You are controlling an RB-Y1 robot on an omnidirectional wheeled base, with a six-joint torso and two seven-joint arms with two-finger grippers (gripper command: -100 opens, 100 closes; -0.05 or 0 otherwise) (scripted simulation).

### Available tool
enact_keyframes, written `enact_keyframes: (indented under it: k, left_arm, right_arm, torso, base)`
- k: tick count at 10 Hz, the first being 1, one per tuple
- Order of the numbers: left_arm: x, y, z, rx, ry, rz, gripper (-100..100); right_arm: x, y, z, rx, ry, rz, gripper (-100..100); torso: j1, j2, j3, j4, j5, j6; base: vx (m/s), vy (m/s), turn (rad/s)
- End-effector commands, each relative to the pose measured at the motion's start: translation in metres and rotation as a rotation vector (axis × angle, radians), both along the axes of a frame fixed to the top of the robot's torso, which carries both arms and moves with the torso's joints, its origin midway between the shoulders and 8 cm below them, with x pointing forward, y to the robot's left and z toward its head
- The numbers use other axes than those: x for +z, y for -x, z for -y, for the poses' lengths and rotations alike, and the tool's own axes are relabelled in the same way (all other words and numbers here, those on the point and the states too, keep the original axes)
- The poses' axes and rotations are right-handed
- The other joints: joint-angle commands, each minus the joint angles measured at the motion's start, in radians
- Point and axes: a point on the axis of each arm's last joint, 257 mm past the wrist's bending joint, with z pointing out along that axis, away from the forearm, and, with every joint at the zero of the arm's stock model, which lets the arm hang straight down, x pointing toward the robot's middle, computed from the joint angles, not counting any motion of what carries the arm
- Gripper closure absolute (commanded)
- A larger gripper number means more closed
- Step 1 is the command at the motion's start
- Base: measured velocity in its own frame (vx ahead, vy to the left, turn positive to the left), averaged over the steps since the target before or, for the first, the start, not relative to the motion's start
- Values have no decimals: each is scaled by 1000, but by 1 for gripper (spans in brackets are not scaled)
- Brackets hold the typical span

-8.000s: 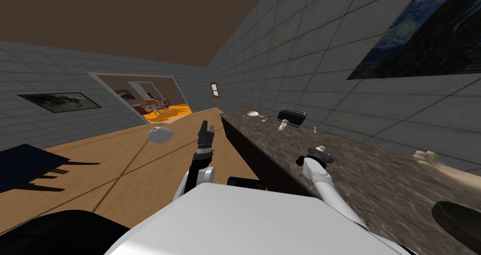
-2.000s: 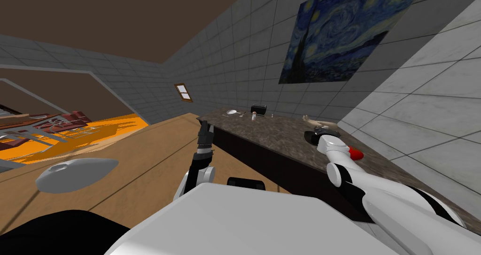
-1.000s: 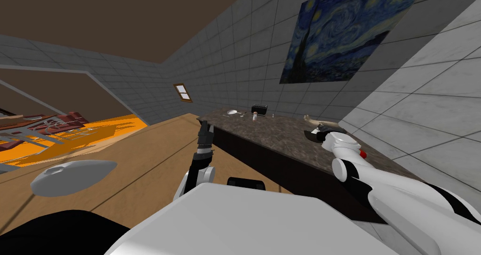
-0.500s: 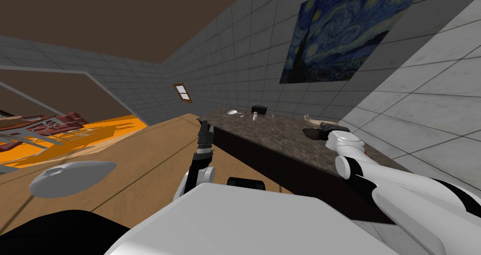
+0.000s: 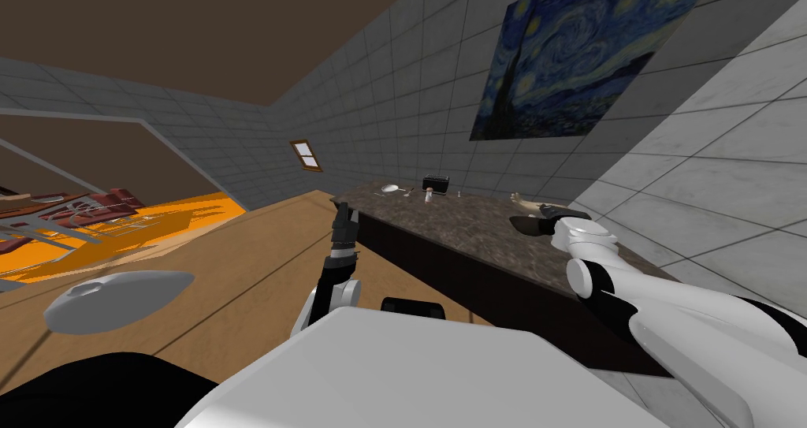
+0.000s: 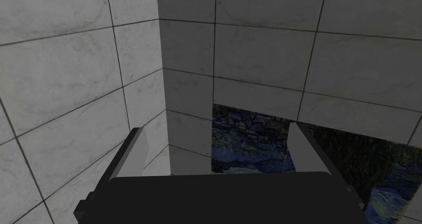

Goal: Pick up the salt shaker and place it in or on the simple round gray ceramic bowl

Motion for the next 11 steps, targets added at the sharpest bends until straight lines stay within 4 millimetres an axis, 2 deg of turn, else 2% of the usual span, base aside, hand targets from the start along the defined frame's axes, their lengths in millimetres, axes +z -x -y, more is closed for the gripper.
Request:
enact_keyframes:
  k: [1,5,6,11]
  left_arm:
    - [0,0,0,0,0,0,0]
    - [0,0,0,0,0,0,0]
    - [0,0,0,0,0,0,0]
    - [0,0,0,0,0,0,0]
  right_arm:
    - [1,0,0,0,-14,17,-100]
    - [0,0,0,1,-1,-2,-100]
    - [0,0,0,1,2,-6,0]
    - [0,0,0,1,2,-5,0]
  torso:
    - [0,0,0,0,0,0]
    - [-1,0,0,0,0,0]
    - [-1,0,0,0,0,0]
    - [-1,0,0,0,0,0]
  base:
    - [2,9,0]
    - [0,0,0]
    - [0,0,0]
    - [0,0,0]
